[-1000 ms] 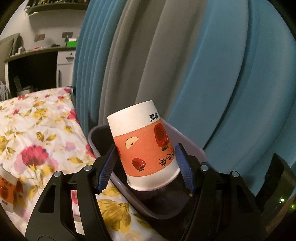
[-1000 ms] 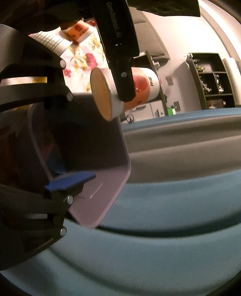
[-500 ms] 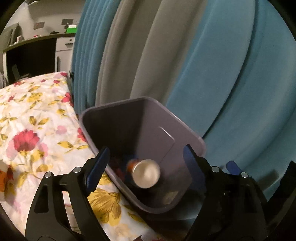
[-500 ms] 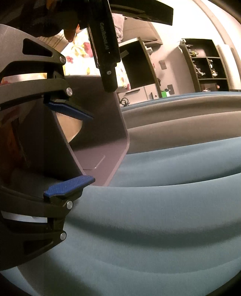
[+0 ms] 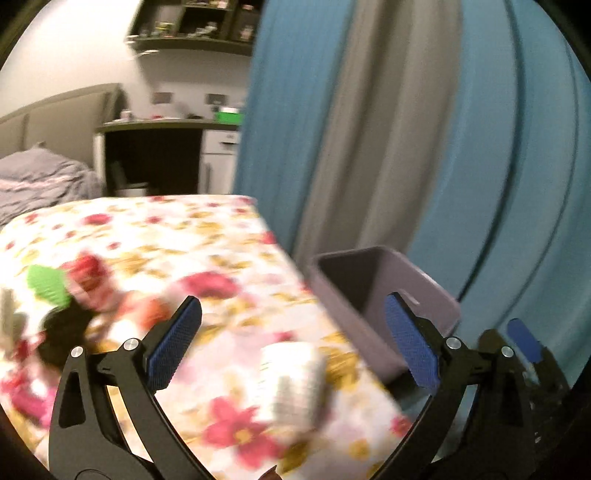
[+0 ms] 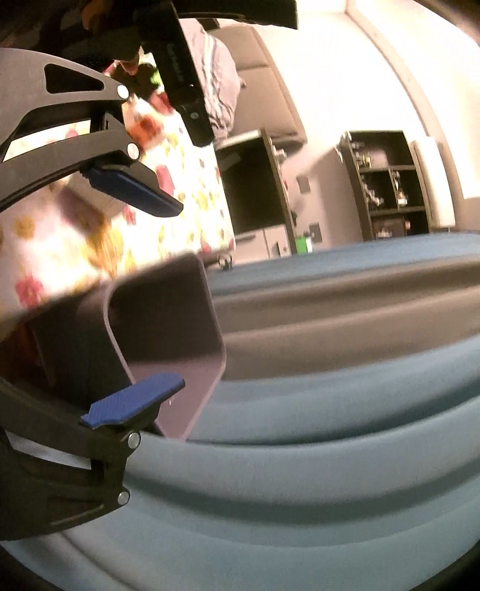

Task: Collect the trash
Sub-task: 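Move both tools back over the remaining trash on the bed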

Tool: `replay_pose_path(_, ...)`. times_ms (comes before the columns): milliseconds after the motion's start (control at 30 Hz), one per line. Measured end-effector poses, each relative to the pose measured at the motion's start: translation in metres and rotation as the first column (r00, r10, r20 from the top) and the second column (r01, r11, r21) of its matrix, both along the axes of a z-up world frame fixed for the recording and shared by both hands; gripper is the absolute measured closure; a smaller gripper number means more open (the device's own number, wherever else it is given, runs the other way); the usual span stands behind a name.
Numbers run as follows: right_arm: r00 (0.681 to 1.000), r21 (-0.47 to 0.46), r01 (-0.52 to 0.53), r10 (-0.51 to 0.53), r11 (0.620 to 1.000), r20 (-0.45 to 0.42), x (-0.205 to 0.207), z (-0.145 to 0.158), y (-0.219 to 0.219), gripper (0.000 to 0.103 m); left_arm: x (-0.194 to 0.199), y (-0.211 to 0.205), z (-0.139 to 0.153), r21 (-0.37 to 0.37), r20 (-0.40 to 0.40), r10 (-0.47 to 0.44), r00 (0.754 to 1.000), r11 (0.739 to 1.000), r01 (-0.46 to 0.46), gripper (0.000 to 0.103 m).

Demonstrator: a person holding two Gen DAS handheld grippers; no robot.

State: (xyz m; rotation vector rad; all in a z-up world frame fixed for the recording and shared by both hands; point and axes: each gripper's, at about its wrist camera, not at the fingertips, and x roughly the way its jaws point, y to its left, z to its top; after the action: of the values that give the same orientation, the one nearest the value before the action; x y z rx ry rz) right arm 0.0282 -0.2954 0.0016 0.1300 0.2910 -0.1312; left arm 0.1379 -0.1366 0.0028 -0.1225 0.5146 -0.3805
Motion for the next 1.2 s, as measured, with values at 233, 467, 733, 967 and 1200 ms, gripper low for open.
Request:
replay_pose_path(233,0.993,-0.004,-0.115,0.115,0.993,-0.004,-0.005,0.001,0.054,0.015,-0.034,0.088,-0.015,0.052,0.000,0.174,0.985,0.984,-0.173,0.006)
replay_pose_path(467,0.972,-0.012,-0.230,0.230,0.973,-0.040,-0.009,-0.009,0.116,0.015,-0.075,0.174,-0.028,0.042,0.012,0.339,0.941,0.940,-0.339,0.006)
replay_pose_path(733,0.924,-0.025,-0.374,0.369,0.927,-0.100,-0.002,-0.023,0.197,0.015,-0.105,0.254,-0.028,-0.007,0.013,0.490,0.872,0.872,-0.490,0.006)
replay_pose_path(967,0.859,-0.010,-0.485,0.474,0.875,-0.195,0.014,-0.045,0.250,0.020,-0.125,0.297,-0.025,-0.024,0.046,0.565,0.824,0.825,-0.564,0.006)
replay_pose_path(1200,0.822,0.011,-0.510,0.491,0.860,-0.289,0.039,-0.063,0.279,0.031,-0.132,0.322,-0.027,-0.038,0.042,0.599,0.800,0.801,-0.598,0.006)
